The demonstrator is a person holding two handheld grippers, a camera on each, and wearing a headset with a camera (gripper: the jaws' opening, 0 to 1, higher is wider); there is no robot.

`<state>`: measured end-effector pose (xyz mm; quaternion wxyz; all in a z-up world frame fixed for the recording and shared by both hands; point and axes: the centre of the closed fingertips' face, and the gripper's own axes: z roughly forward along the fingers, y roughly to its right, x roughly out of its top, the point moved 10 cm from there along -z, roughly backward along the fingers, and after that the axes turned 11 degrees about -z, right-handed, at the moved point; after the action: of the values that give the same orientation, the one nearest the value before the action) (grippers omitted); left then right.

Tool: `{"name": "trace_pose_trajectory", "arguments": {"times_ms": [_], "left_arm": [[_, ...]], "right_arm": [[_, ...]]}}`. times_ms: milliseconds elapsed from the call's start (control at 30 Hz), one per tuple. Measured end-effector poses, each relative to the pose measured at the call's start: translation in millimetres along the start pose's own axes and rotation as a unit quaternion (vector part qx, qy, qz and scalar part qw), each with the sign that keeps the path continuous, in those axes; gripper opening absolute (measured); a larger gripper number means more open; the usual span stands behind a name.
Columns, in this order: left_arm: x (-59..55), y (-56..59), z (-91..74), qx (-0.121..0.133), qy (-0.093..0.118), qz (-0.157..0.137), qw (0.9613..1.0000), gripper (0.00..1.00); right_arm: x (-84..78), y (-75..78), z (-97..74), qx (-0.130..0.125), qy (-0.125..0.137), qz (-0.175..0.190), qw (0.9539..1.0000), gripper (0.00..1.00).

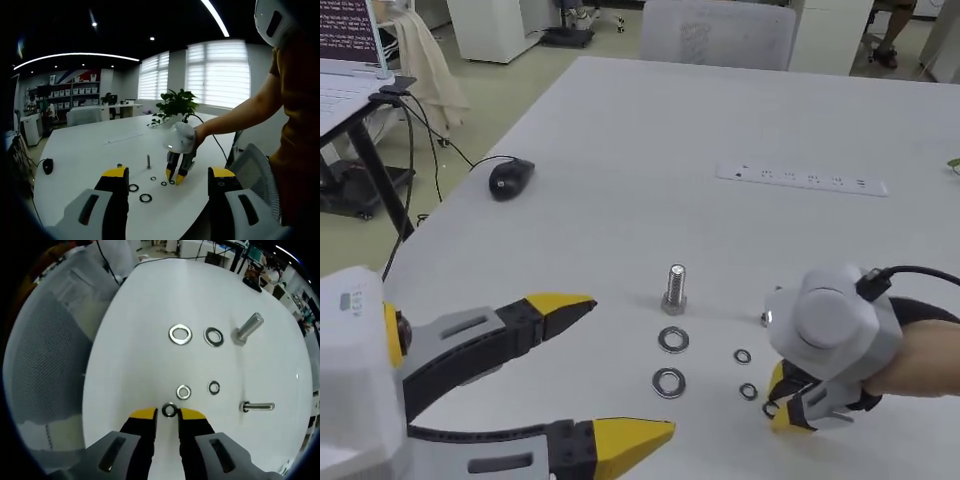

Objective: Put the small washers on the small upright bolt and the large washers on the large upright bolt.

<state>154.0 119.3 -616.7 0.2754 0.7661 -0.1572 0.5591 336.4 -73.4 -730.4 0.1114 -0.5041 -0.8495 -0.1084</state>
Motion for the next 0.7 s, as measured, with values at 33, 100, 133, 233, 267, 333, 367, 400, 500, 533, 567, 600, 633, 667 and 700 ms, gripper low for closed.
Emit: {"name": "trace_pose_trajectory", "arguments": {"times_ms": [33,100,133,233,267,333,367,400,500,533,567,600,633,667,700], "left_arm": [[-0.8,-0.9,1.4,0.0,-0.004,0.005,1.0,0.63],[-1.6,-2.7,3.1,-0.003,-0.006,0.003,1.0,0.63],[-1.6,-3.2,3.4,-0.004,-0.004,0.003,1.0,0.63],[-3.7,-6.5,6.1,-0.003,-0.007,0.007,0.9999,0.63],[-4.7,-7.8,6.8,-0.001,-0.012,0.01,0.9999,0.63],[-7.0,-10.2,8.4,-0.002,-0.023,0.016,0.9996,0.63],[-7.6,-10.7,9.1,-0.003,-0.024,0.018,0.9995,0.63],[-8.9,-11.5,10.0,-0.004,-0.027,0.019,0.9994,0.63],[-11.3,-12.7,12.1,-0.005,-0.031,0.017,0.9994,0.63],[-12.2,-12.8,13.1,-0.005,-0.032,0.017,0.9993,0.63],[-12.9,-12.8,13.8,-0.006,-0.033,0.016,0.9993,0.63],[-13.9,-13.1,14.7,-0.006,-0.034,0.015,0.9993,0.63],[-14.8,-13.2,15.3,-0.006,-0.036,0.016,0.9992,0.63],[-15.7,-13.3,15.9,-0.007,-0.038,0.016,0.9991,0.63],[-16.3,-13.4,16.3,-0.007,-0.04,0.016,0.9991,0.63]], "right_arm": [[0.2,0.0,0.0,0.0,0.0,0.0,1.0,0.18],[0.4,0.0,0.0,0.001,-0.001,-0.001,1.0,0.18],[0.4,-0.1,0.0,0.001,-0.001,-0.001,1.0,0.18],[0.3,0.0,0.0,0.001,-0.001,-0.001,1.0,0.18],[0.3,-0.1,0.0,0.002,-0.001,0.0,1.0,0.18],[0.2,0.2,0.0,0.002,0.0,-0.001,1.0,0.18],[0.2,0.3,0.0,0.003,0.0,-0.001,1.0,0.18],[0.3,0.2,0.0,0.003,-0.001,-0.003,1.0,0.18],[0.5,0.3,-0.2,0.004,-0.002,-0.003,1.0,0.18],[0.5,0.3,-0.2,0.004,-0.001,-0.003,1.0,0.18],[0.4,0.7,-0.2,0.004,-0.001,-0.004,1.0,0.18],[0.4,0.8,-0.2,0.005,-0.001,-0.002,1.0,0.18],[0.4,1.0,-0.1,0.005,-0.001,-0.004,1.0,0.18],[0.5,1.0,-0.1,0.005,-0.001,-0.004,1.0,0.18],[0.4,1.2,0.0,0.005,-0.001,-0.002,1.0,0.18]]}}
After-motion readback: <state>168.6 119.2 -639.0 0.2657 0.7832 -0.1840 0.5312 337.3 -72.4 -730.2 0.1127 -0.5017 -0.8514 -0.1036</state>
